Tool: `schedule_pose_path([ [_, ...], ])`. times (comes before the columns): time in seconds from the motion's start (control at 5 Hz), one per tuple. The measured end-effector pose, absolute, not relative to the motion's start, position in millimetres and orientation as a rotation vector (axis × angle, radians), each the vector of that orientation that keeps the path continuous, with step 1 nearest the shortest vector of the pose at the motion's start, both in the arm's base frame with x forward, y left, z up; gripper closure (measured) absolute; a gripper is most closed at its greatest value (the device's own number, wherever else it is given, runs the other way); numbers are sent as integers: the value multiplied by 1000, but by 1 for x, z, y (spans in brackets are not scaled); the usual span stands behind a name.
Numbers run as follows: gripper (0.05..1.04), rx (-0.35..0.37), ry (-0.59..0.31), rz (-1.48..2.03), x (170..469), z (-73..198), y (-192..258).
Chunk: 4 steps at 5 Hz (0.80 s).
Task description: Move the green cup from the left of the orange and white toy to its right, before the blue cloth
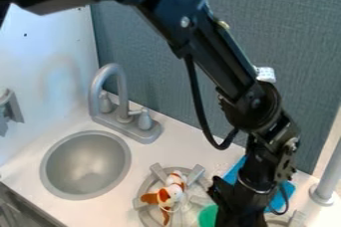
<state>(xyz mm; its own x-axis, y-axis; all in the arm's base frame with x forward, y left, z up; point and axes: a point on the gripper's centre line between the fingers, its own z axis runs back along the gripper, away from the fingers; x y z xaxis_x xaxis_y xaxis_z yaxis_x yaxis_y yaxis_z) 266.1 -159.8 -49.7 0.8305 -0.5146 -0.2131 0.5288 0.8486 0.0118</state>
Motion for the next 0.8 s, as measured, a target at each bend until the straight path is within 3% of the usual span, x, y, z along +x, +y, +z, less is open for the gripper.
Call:
schedule_pose_path([
  [0.4, 973, 48, 270, -488, 263, -64, -142],
  [0.6, 784, 43, 303, -506, 260, -73, -142],
  [0.8, 492, 36, 309, -517, 257, -74, -140],
])
